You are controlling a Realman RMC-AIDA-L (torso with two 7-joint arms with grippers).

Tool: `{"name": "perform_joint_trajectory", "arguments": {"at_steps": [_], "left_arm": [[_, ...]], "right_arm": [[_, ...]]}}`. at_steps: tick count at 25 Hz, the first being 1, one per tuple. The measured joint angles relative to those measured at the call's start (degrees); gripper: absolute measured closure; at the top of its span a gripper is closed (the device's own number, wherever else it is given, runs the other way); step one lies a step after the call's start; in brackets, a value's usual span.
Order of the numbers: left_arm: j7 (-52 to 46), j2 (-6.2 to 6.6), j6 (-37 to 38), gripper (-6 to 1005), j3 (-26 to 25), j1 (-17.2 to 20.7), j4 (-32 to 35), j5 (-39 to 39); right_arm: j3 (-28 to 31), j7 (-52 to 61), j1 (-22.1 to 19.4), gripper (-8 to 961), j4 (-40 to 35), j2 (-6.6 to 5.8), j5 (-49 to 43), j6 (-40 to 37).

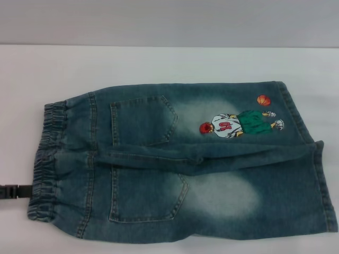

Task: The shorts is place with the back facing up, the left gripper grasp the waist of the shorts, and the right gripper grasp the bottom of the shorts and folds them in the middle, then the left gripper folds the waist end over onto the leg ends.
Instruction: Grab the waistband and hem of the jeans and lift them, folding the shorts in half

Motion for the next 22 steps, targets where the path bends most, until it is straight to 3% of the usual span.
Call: {"name": "perform_joint_trajectory", "arguments": {"at_steps": [11, 22], "left_arm": [[-0.6, -2.06, -0.3, 169, -0.1, 0.8, 0.0, 4.1], [-0.8, -2.40, -2.3, 169, 0.0, 0.6, 0.0, 4.5]], "right_arm": [[-0.3, 0.0, 0.1, 317, 0.0, -0.12, -0.1, 0.7], [-0.4, 0.0, -0.1, 317, 0.0, -0.10, -0.1, 0.7]]}}
